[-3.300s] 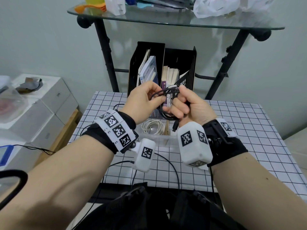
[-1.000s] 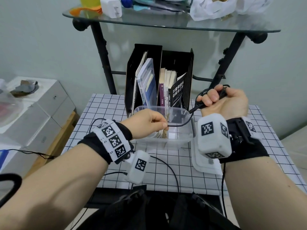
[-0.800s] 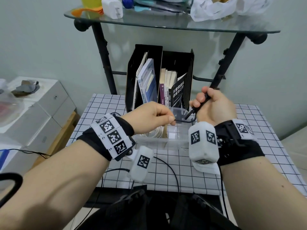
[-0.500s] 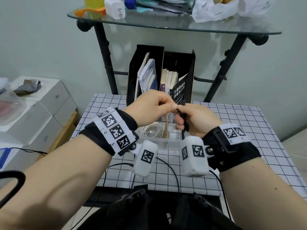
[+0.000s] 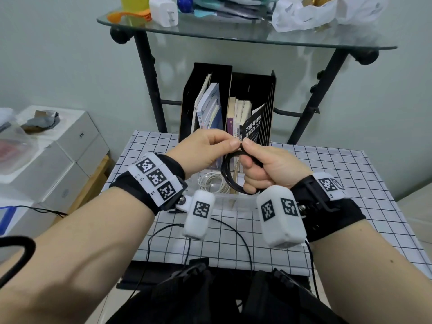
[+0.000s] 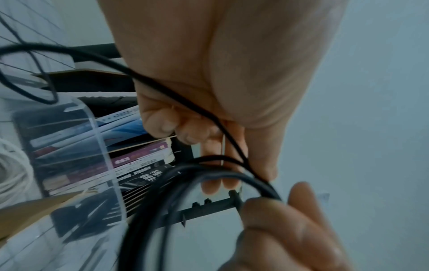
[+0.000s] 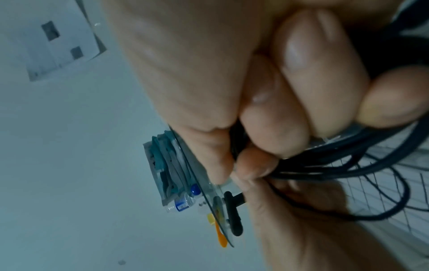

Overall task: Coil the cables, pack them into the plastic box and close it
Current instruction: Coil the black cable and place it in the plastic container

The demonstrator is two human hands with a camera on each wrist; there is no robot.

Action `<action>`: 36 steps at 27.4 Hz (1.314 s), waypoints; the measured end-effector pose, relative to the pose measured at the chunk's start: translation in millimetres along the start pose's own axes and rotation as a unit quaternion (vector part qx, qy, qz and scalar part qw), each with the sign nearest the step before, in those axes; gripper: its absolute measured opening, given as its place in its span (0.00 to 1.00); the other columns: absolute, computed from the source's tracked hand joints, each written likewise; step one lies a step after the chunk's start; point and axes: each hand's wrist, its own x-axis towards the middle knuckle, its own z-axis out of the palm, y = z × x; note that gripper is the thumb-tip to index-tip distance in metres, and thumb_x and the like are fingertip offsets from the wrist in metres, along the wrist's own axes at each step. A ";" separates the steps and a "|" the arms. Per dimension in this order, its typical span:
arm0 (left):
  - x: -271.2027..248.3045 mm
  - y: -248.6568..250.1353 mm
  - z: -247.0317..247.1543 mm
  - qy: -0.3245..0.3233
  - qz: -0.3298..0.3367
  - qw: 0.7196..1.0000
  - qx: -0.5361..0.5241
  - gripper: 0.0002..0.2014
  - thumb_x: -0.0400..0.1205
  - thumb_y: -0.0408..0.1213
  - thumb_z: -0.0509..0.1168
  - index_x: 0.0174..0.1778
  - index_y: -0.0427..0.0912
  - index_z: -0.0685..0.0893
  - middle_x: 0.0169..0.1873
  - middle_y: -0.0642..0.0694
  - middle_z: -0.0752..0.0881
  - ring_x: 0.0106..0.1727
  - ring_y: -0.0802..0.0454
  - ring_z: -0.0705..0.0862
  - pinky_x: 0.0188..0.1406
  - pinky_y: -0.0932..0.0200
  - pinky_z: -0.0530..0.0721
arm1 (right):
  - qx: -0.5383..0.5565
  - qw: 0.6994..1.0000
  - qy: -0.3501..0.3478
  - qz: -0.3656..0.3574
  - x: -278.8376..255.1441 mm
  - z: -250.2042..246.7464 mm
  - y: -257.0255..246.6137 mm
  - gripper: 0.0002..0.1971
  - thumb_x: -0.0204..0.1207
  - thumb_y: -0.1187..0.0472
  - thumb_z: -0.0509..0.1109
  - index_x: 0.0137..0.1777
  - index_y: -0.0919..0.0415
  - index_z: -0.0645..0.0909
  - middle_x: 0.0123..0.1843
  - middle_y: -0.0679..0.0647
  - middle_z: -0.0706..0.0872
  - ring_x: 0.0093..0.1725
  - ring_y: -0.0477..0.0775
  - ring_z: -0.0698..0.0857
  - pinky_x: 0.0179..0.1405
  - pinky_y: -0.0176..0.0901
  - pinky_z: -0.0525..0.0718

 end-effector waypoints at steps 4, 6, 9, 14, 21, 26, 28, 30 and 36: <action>-3.2 -2.8 11.4 -0.021 -0.020 0.999 -0.035 0.16 0.87 0.47 0.56 0.45 0.43 0.85 0.27 0.53 0.83 0.24 0.60 0.73 0.26 0.64 0.68 | 0.031 0.999 -0.027 -0.009 1.7 -3.1 -1.2 0.22 0.83 0.47 0.58 0.30 0.58 0.71 0.15 0.48 0.57 0.14 0.47 0.54 0.30 0.47 0.55; -2.0 -3.0 13.3 -0.015 -0.014 0.999 -0.048 0.20 0.87 0.46 0.56 0.49 0.32 0.83 0.25 0.51 0.78 0.26 0.60 0.73 0.28 0.67 0.71 | 0.029 0.999 -0.038 -0.023 3.4 -3.5 -1.1 0.23 0.84 0.48 0.56 0.31 0.60 0.71 0.15 0.49 0.58 0.14 0.48 0.56 0.27 0.44 0.70; 0.3 -4.1 10.4 -0.013 0.003 0.999 -0.035 0.20 0.86 0.47 0.57 0.44 0.32 0.83 0.24 0.50 0.74 0.27 0.58 0.71 0.33 0.65 0.72 | 0.020 0.999 0.005 -0.035 3.7 2.4 -1.4 0.21 0.84 0.52 0.56 0.32 0.64 0.74 0.13 0.52 0.63 0.13 0.51 0.62 0.29 0.45 0.80; 3.0 -3.2 10.2 -0.034 0.002 0.999 -0.017 0.24 0.84 0.51 0.59 0.45 0.28 0.82 0.28 0.41 0.74 0.27 0.58 0.70 0.31 0.66 0.70 | 0.028 0.999 0.023 -0.021 -1.3 3.2 -0.8 0.18 0.84 0.55 0.59 0.34 0.63 0.75 0.15 0.50 0.62 0.14 0.49 0.61 0.29 0.44 0.79; 0.0 -8.7 13.4 -0.018 -0.051 0.995 -0.085 0.21 0.86 0.51 0.57 0.48 0.36 0.85 0.28 0.50 0.83 0.27 0.58 0.78 0.26 0.64 0.71 | 0.099 0.995 0.011 -0.013 -1.7 -1.4 3.0 0.23 0.83 0.46 0.58 0.27 0.55 0.66 0.15 0.47 0.58 0.12 0.46 0.56 0.23 0.41 0.66; -6.1 -23.8 9.1 0.029 -0.062 0.995 -0.072 0.18 0.88 0.47 0.51 0.44 0.44 0.83 0.33 0.47 0.85 0.26 0.54 0.72 0.34 0.61 0.74 | 0.232 0.968 0.056 -0.077 -5.0 -14.0 -11.3 0.23 0.83 0.45 0.57 0.27 0.54 0.66 0.14 0.46 0.58 0.10 0.45 0.58 0.18 0.36 0.72; -7.4 -29.7 9.2 0.046 -0.071 0.993 -0.079 0.13 0.89 0.41 0.51 0.46 0.43 0.79 0.33 0.47 0.84 0.28 0.54 0.75 0.38 0.58 0.77 | 0.257 0.958 0.076 -0.105 -4.2 -18.3 -14.3 0.24 0.84 0.45 0.57 0.26 0.54 0.68 0.14 0.46 0.58 0.11 0.45 0.58 0.19 0.36 0.72; -8.0 -35.0 10.2 0.051 -0.083 0.992 -0.085 0.09 0.88 0.38 0.52 0.47 0.44 0.75 0.32 0.46 0.85 0.29 0.54 0.79 0.42 0.53 0.79 | 0.282 0.946 0.103 -0.125 -3.1 -22.0 -15.1 0.24 0.84 0.45 0.57 0.26 0.54 0.68 0.14 0.46 0.58 0.11 0.46 0.57 0.20 0.36 0.72; -13.9 -39.3 13.6 0.033 -0.103 0.992 -0.068 0.09 0.87 0.35 0.55 0.41 0.43 0.74 0.32 0.45 0.84 0.31 0.54 0.81 0.39 0.58 0.80 | 0.388 0.890 0.170 -0.171 -5.1 -32.0 -20.4 0.24 0.84 0.44 0.57 0.27 0.54 0.68 0.15 0.46 0.58 0.12 0.47 0.56 0.22 0.34 0.74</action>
